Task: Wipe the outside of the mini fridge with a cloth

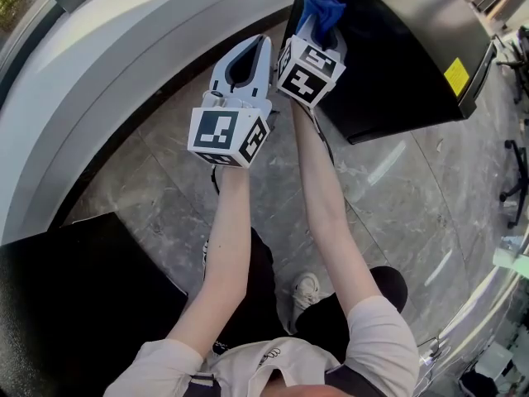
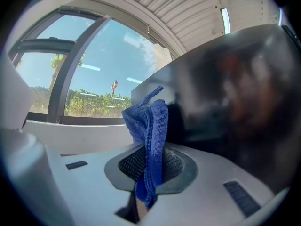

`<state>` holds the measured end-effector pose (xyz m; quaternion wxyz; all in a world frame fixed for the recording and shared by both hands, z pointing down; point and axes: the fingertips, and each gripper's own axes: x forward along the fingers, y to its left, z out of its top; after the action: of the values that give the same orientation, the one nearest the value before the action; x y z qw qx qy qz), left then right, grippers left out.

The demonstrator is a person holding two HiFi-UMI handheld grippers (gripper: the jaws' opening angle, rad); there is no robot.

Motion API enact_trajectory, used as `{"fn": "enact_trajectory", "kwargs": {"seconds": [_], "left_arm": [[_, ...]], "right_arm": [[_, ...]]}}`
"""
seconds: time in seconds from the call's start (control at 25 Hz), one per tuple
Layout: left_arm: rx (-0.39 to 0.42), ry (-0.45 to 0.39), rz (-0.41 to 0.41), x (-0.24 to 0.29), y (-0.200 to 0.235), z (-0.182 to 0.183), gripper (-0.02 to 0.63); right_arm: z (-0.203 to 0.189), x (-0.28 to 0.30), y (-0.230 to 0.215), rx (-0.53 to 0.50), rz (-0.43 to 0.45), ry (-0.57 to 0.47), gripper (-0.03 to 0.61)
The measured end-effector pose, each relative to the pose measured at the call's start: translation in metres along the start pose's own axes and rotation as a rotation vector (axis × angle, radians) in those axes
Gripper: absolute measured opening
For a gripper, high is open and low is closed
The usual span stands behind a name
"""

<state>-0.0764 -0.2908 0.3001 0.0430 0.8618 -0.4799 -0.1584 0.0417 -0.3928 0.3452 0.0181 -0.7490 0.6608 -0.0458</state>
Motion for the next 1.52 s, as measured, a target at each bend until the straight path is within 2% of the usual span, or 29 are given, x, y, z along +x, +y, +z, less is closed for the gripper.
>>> {"fn": "enact_trajectory", "kwargs": {"seconds": [0.28, 0.48, 0.88, 1.04, 1.24, 1.52], "left_arm": [[0.042, 0.03, -0.081, 0.012, -0.031, -0.01, 0.005], [0.041, 0.046, -0.126, 0.017, -0.051, -0.017, 0.005], [-0.06, 0.058, -0.178, 0.025, -0.092, -0.025, 0.005], [-0.018, 0.101, -0.241, 0.025, -0.119, -0.034, 0.005], [-0.021, 0.154, -0.244, 0.025, -0.149, -0.047, 0.005], [0.006, 0.163, -0.296, 0.025, -0.176, -0.054, 0.005]], "right_arm": [[-0.002, -0.031, -0.029, 0.027, -0.04, 0.024, 0.061], [0.004, -0.057, -0.057, 0.023, -0.083, 0.013, 0.061], [0.02, -0.106, -0.106, -0.006, -0.149, -0.014, 0.061], [0.022, -0.124, -0.123, -0.008, -0.16, -0.001, 0.061], [0.025, -0.149, -0.15, -0.026, -0.192, 0.012, 0.061], [0.026, -0.181, -0.18, -0.052, -0.231, 0.016, 0.061]]}}
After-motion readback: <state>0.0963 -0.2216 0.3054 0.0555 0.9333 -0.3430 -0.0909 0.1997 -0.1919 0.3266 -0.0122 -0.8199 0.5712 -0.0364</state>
